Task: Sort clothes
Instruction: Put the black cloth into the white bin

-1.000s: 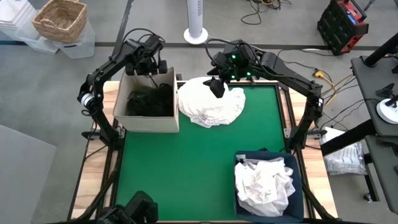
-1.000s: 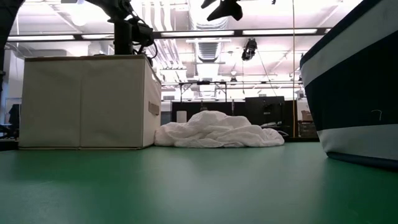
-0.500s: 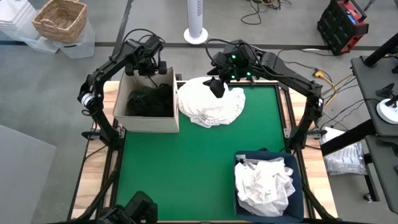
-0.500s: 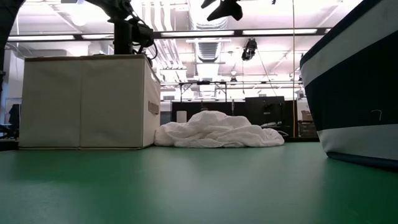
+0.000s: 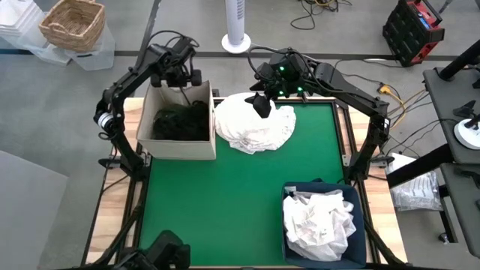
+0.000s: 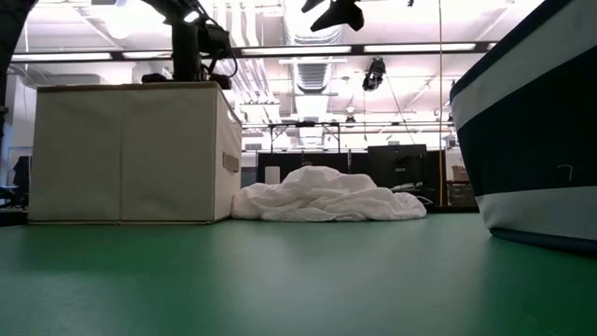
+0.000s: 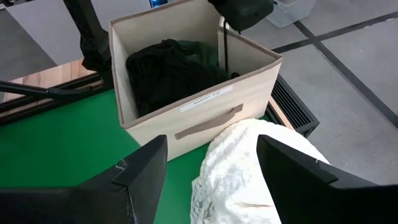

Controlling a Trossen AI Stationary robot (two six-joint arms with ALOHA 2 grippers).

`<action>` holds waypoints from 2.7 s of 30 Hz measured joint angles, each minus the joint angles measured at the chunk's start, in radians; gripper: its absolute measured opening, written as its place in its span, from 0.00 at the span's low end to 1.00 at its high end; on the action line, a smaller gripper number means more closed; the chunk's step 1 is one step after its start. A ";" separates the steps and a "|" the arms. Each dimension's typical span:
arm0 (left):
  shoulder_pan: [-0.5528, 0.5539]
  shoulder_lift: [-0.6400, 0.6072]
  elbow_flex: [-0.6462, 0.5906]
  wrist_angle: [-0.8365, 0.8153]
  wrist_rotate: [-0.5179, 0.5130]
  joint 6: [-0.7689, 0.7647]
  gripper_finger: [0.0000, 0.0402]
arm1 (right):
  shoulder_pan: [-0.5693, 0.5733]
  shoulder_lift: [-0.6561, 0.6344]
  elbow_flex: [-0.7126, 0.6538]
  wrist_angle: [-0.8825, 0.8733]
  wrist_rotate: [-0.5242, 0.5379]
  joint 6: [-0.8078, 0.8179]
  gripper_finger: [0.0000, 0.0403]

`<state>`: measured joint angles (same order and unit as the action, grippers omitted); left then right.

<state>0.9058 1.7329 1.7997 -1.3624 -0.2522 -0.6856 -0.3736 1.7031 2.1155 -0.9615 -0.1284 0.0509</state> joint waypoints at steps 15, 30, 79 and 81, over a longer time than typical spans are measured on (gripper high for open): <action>-0.090 0.000 0.242 -0.193 -0.023 0.025 0.00 | 0.000 0.000 0.000 0.000 0.000 0.000 0.58; -0.259 -0.008 0.428 -0.208 0.073 0.155 0.00 | 0.000 0.000 0.000 -0.028 0.000 0.008 0.58; -0.213 -0.003 -0.038 0.198 0.010 0.571 0.28 | 0.000 0.000 0.000 -0.030 0.000 -0.008 0.58; -0.208 -0.003 -0.055 0.204 0.032 0.572 0.28 | 0.000 0.000 0.000 -0.030 0.000 -0.007 0.58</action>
<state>0.6976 1.7302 1.7445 -1.1583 -0.2200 -0.1139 -0.3737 1.7031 2.1155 -0.9913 -0.1282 0.0442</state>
